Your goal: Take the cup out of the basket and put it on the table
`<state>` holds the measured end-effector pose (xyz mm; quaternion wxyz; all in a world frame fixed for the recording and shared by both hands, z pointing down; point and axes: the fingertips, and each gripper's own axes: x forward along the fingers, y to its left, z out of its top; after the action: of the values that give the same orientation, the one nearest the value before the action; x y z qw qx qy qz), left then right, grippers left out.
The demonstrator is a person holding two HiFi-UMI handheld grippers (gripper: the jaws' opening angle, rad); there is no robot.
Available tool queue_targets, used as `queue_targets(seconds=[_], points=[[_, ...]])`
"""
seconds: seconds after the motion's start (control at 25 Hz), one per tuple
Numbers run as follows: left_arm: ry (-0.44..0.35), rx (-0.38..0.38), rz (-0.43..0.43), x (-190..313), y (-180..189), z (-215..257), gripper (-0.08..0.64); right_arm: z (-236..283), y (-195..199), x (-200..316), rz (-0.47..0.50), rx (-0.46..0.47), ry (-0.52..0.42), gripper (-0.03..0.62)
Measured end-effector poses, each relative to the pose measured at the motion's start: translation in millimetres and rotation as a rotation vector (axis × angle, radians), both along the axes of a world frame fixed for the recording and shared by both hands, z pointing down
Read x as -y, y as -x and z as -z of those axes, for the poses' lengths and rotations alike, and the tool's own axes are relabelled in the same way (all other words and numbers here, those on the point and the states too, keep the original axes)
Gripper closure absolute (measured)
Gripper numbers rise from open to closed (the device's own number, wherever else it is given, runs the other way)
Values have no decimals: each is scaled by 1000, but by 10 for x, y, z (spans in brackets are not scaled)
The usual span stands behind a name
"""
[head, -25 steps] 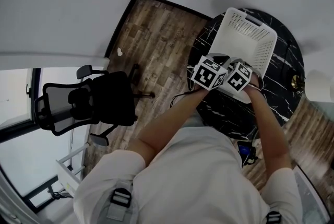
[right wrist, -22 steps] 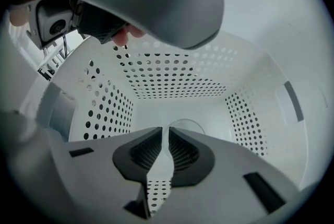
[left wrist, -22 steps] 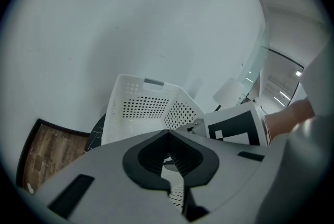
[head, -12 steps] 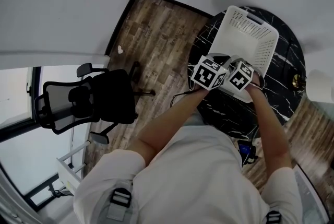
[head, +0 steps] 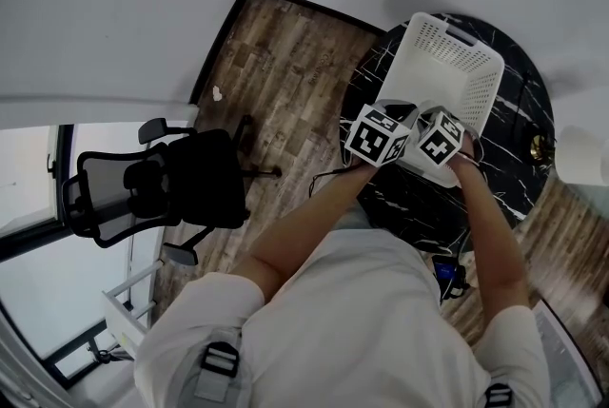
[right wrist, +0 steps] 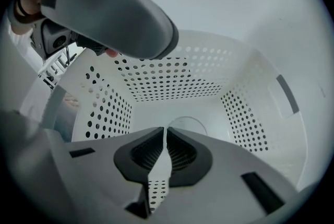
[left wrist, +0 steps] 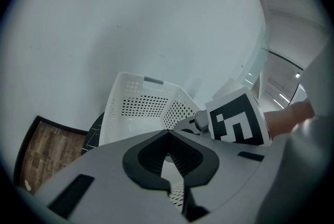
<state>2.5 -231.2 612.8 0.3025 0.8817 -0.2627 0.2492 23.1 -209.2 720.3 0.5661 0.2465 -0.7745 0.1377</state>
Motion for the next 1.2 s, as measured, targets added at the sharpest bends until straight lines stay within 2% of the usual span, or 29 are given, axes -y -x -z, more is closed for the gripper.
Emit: queue_targets(seconds=[0.32,0.64,0.88,1.2], points=[[-15,-6,-1,-29,-12,84,554,365,-104,42,-42,28,-52,569],[-42,-38,6,-148,-12,267,554,866,-130,-6,-44,67,-119,569],[-75,-58,13,-254,10,457,554,1260,-116,-144,-28,62,-181,569],[-134,-73,13,-370,8,732,554,1776,-103,-384,-23,106,-237,569]])
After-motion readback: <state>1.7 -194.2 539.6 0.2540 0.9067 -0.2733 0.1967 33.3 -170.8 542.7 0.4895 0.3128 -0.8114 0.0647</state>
